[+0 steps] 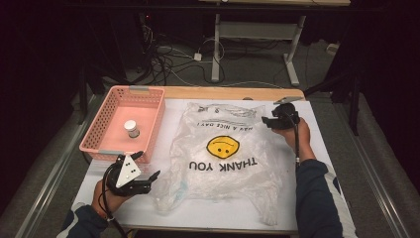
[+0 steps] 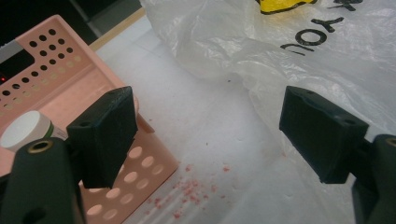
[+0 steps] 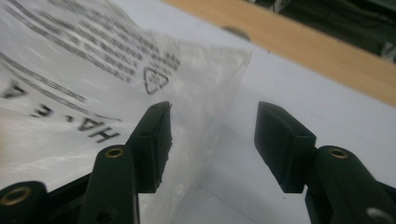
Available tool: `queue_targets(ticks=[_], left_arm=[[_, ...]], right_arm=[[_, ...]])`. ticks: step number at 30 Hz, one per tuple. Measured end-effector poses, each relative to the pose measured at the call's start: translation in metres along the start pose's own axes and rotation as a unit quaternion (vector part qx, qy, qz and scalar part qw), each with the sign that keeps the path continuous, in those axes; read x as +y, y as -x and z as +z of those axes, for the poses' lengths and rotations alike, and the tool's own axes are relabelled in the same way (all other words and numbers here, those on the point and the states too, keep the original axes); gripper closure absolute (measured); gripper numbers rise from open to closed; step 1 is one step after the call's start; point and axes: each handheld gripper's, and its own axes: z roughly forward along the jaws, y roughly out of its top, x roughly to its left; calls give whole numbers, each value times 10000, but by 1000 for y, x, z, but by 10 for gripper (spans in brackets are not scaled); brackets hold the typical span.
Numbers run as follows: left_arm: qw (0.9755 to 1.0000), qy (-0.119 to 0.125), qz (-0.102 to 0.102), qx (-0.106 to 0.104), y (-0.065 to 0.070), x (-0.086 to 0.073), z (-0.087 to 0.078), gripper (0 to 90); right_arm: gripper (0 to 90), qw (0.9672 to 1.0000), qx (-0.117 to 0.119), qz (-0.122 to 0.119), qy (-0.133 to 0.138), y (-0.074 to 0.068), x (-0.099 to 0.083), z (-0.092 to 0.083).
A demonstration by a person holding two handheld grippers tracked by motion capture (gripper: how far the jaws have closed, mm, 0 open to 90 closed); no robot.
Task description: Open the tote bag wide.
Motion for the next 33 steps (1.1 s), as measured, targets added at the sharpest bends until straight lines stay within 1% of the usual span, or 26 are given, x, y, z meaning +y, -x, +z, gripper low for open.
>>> queue_targets(ticks=[2, 4, 6, 7, 9, 11, 13, 14, 15, 17, 19, 21, 22, 23, 24, 25, 26, 27, 28, 31, 32, 33], left_arm=[[10000, 16, -19, -37, 0, 0, 1, 187], [10000, -4, -19, -74, 0, 0, 3, 187], [9999, -43, 25, -93, 1, 0, 4, 187], [9999, -44, 30, -108, 1, 0, 4, 187], [9999, -61, 79, -108, 2, 1, 5, 188], [9999, -52, 80, -85, 1, 3, 6, 188], [9999, -33, 85, -84, 2, 3, 6, 189], [9999, -40, 105, -79, 2, 3, 6, 189], [9999, -44, 118, -77, 2, 3, 6, 189], [9999, -53, 136, -37, 2, 3, 6, 190], [9999, -60, 145, 16, 0, 3, 4, 190], [9998, -10, 181, 91, -2, 4, 4, 192], [9997, 2, 204, 136, -4, 5, 3, 192], [9997, 19, 180, 142, -6, 5, 2, 192], [9998, 73, 113, 120, -8, 5, 2, 192], [9999, 102, 83, 111, -9, 5, 1, 192], [9998, 110, 83, 105, -9, 5, 0, 192], [9998, 113, 116, 97, -8, 5, -1, 192], [9998, 140, 138, 80, -6, 5, -2, 192], [9997, 136, 222, 31, 0, 6, -4, 192], [9996, 140, 246, 17, 2, 6, -4, 192], [9996, 134, 266, 2, 3, 7, -4, 192]], right_arm=[[469, 9998, -55, 85, -183, 0, -4, 13], [513, 9992, -123, 216, -310, -1, -7, 22], [595, 9988, -119, 242, -413, -3, -9, 30], [670, 9988, -113, 327, -349, -3, -9, 30], [787, 9986, -113, 377, -361, -4, -9, 30], [881, 9982, -226, 403, -374, -5, -9, 30], [896, 9975, -373, 439, -403, -4, -10, 28], [898, 9965, -528, 487, -435, -2, -11, 27], [898, 9949, -711, 572, -437, 0, -13, 25], [898, 9907, -964, 874, -399, 8, -20, 20], [897, 9845, -1234, 1198, -331, 18, -29, 14], [892, 9779, -1408, 1513, -331, 26, -37, 6], [886, 9755, -1445, 1621, -349, 29, -40, 2], [881, 9738, -1427, 1724, -395, 30, -43, -3], [875, 9735, -1388, 1765, -430, 30, -45, -7], [873, 9755, -1416, 1627, -430, 28, -47, -11], [851, 9772, -1421, 1484, -531, 25, -49, -15], [851, 9792, -1351, 1411, -556, 23, -52, -18], [851, 9805, -1336, 1344, -529, 21, -55, -22], [846, 9836, -1072, 1357, -507, 14, -64, -33], [846, 9850, -976, 1359, -423, 11, -68, -37], [846, 9862, -882, 1346, -399, 8, -71, -41]])
